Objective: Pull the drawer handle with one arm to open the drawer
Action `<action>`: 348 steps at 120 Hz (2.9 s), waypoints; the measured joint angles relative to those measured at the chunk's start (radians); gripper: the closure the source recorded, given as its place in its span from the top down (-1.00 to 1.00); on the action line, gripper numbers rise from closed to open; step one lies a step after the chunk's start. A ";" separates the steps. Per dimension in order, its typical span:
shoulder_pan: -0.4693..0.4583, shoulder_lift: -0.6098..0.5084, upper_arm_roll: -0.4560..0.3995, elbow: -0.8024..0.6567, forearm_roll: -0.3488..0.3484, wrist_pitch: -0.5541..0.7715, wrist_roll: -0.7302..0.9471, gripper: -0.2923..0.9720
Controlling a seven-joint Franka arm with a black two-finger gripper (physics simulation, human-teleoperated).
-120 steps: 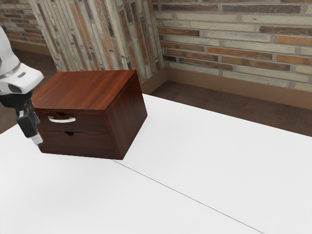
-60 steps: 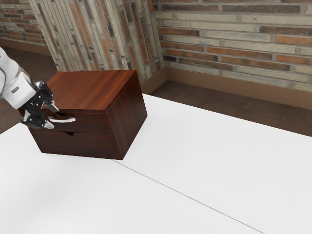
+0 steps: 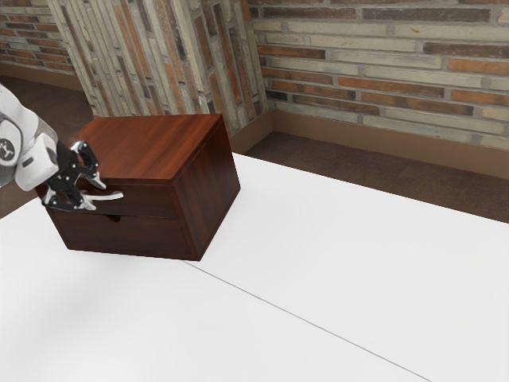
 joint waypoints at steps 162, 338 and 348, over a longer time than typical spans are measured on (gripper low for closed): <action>-0.011 -0.418 0.075 -0.433 0.000 0.007 0.159 -0.58; -0.027 -0.543 0.142 -0.388 0.107 -0.095 -0.118 -0.24; -0.043 -0.489 0.115 -0.130 0.123 -0.279 -0.163 -0.18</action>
